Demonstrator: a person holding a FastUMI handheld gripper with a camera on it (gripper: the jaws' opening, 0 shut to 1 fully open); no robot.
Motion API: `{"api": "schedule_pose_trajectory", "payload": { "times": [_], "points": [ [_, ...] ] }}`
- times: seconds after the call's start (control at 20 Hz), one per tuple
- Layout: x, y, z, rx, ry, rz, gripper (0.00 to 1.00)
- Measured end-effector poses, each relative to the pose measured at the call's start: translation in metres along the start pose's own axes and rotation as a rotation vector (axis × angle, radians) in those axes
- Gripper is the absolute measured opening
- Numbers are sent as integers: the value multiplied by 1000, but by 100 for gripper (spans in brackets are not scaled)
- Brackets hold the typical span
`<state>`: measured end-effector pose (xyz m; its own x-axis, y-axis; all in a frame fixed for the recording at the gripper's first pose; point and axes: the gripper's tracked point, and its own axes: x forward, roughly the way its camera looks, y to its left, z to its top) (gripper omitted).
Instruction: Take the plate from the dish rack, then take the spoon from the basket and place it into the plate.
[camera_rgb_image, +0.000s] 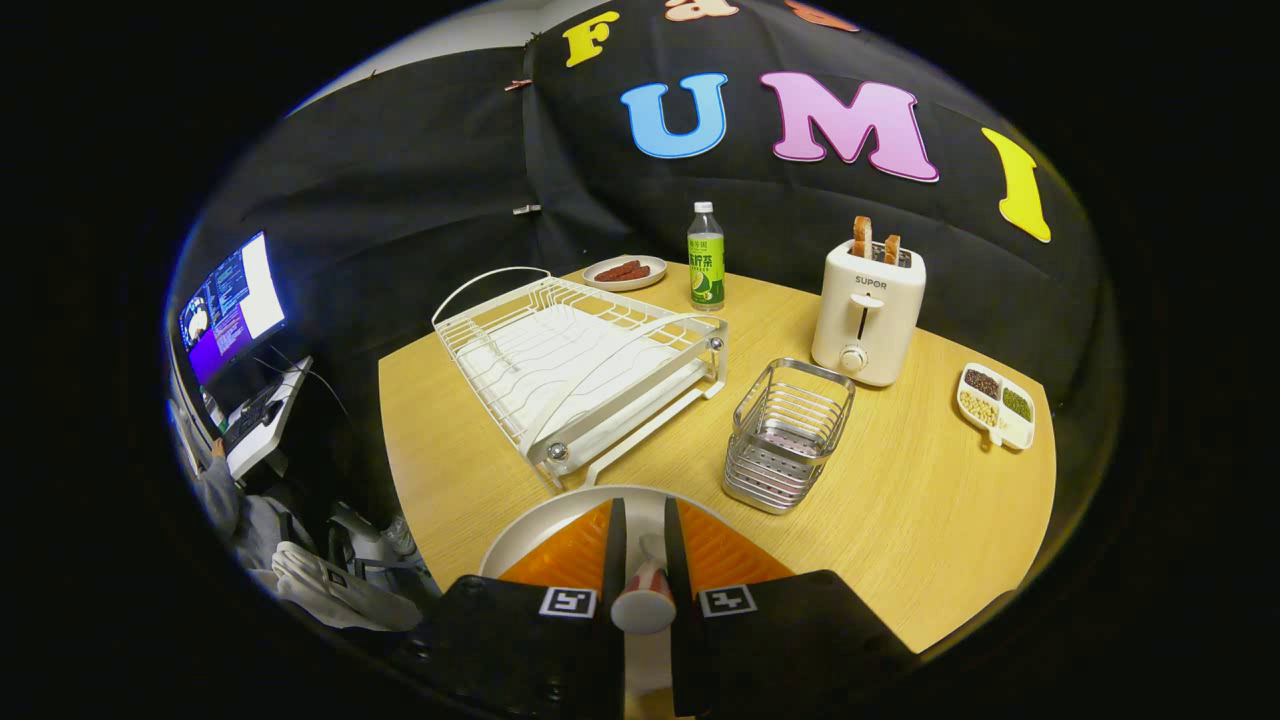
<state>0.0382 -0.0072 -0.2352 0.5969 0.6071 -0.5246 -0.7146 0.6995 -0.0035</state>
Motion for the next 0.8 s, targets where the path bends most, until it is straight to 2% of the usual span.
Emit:
{"api": "schedule_pose_trajectory", "payload": {
  "times": [0.15,0.2,0.35,0.45,0.65,0.8],
  "points": [
    [1,0,4,31,1,6,23],
    [2,4,6,46,-1,21,28],
    [-2,10,20,91,-28,36,83],
    [-9,6,31,112,-54,21,97],
    [-31,-8,67,172,-130,-40,99],
    [-61,-28,112,186,-226,-133,98]
  ]
}}
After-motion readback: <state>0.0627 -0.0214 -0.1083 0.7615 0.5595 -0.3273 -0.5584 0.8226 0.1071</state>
